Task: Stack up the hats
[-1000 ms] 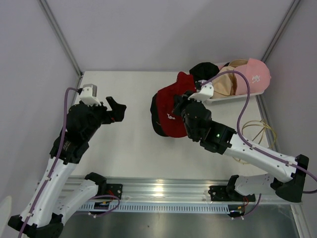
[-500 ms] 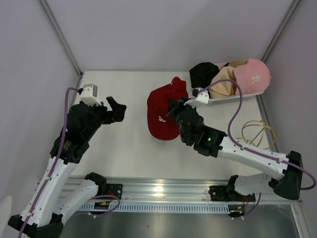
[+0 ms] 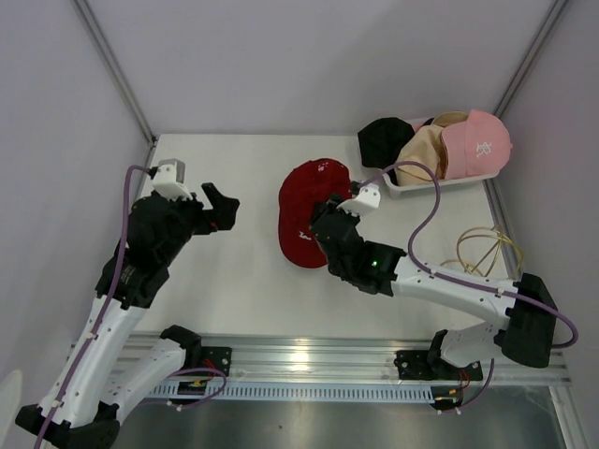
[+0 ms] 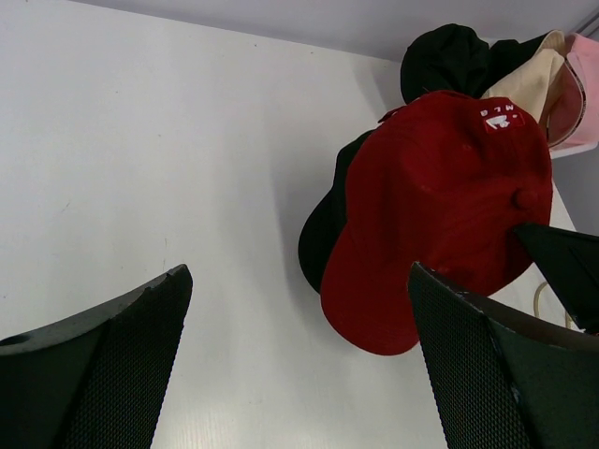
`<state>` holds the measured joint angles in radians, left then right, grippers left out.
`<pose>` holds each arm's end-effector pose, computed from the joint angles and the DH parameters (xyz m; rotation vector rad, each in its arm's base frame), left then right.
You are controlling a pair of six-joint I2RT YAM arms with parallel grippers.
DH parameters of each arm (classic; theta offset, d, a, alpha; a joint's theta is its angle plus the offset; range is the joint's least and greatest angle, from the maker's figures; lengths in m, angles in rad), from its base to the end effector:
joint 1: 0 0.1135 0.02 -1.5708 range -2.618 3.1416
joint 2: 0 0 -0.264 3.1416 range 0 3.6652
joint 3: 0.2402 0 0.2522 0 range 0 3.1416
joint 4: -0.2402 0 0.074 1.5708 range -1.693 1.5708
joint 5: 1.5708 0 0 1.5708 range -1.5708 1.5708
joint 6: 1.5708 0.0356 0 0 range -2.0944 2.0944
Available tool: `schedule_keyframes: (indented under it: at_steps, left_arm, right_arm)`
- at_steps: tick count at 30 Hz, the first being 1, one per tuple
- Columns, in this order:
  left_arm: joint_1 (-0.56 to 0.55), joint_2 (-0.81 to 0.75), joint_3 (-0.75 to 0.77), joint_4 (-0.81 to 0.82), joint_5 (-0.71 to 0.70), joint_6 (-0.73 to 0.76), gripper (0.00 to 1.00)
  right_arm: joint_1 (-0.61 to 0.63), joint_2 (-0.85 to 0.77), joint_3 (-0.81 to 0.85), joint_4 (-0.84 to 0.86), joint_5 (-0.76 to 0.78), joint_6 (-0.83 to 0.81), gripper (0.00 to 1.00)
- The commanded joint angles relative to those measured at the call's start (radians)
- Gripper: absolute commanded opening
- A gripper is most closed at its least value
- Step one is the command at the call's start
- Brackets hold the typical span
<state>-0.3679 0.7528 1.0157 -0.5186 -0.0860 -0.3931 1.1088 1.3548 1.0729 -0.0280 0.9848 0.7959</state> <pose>0.1450 -0.0526 0.3879 -0.0847 1.8478 -0.4563 0.1623 0.2595 0.3323 0.3792 1.7219 0.4656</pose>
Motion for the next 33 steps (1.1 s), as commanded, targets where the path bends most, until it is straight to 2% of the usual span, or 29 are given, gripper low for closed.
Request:
schedule_keyframes:
  at_steps: [1,2,3,5,7,11,15,17,18,20,21,23,24,26,27,33]
  left_arm:
    - [0.007,0.006,-0.005,0.035,0.012,-0.013,0.99]
    - [0.007,0.008,-0.006,0.038,0.017,-0.013,0.99]
    - [0.007,0.008,-0.006,0.04,0.025,-0.013,0.99]
    - [0.007,0.014,-0.008,0.04,0.028,-0.012,1.0]
    - [0.007,0.017,-0.009,0.042,0.037,-0.015,1.0]
    - [0.007,0.026,-0.011,0.055,0.075,-0.018,1.0]
    - [0.007,0.052,-0.016,0.068,0.144,-0.026,1.0]
    - [0.007,0.068,-0.011,0.068,0.181,-0.027,0.99]
    - [0.007,0.075,-0.008,0.068,0.193,-0.032,1.0]
    - [0.004,0.095,-0.002,0.068,0.231,-0.039,1.0]
    - [0.004,0.102,-0.003,0.068,0.248,-0.05,0.99]
    - [0.003,0.105,-0.008,0.068,0.297,-0.065,0.99]
    - [-0.003,0.103,-0.02,0.072,0.31,-0.082,0.99]
    - [-0.015,0.091,-0.046,0.092,0.334,-0.099,1.0]
    - [-0.04,0.086,-0.049,0.103,0.331,-0.113,0.99]
    - [-0.179,0.14,-0.056,0.184,0.29,-0.127,0.99]
  right_arm:
    - [0.0,0.007,0.082,-0.027,0.037,-0.01,0.37]
    - [-0.006,0.007,0.091,-0.029,0.006,-0.029,0.66]
    - [-0.024,0.01,0.102,-0.039,-0.03,-0.044,0.76]
    - [-0.044,0.012,0.162,-0.114,-0.122,-0.069,0.95]
    - [-0.059,0.001,0.231,-0.163,-0.17,-0.105,0.99]
    - [-0.072,-0.04,0.323,-0.19,-0.238,-0.25,1.0]
    - [-0.15,-0.08,0.361,-0.202,-0.339,-0.411,0.99]
    - [-0.248,-0.101,0.346,-0.182,-0.496,-0.481,0.99]
    - [-0.291,-0.105,0.34,-0.175,-0.628,-0.548,0.99]
    - [-0.432,-0.099,0.338,-0.188,-0.701,-0.564,0.98]
    - [-0.484,-0.091,0.34,-0.197,-0.819,-0.581,0.96]
    - [-0.628,-0.053,0.341,-0.199,-0.941,-0.59,0.91]
    - [-0.665,-0.034,0.346,-0.193,-1.08,-0.603,0.89]
    - [-0.736,0.028,0.352,-0.19,-1.179,-0.644,0.87]
    - [-0.745,0.053,0.372,-0.197,-1.246,-0.664,0.86]
    - [-0.759,0.194,0.395,-0.199,-1.393,-0.774,0.83]
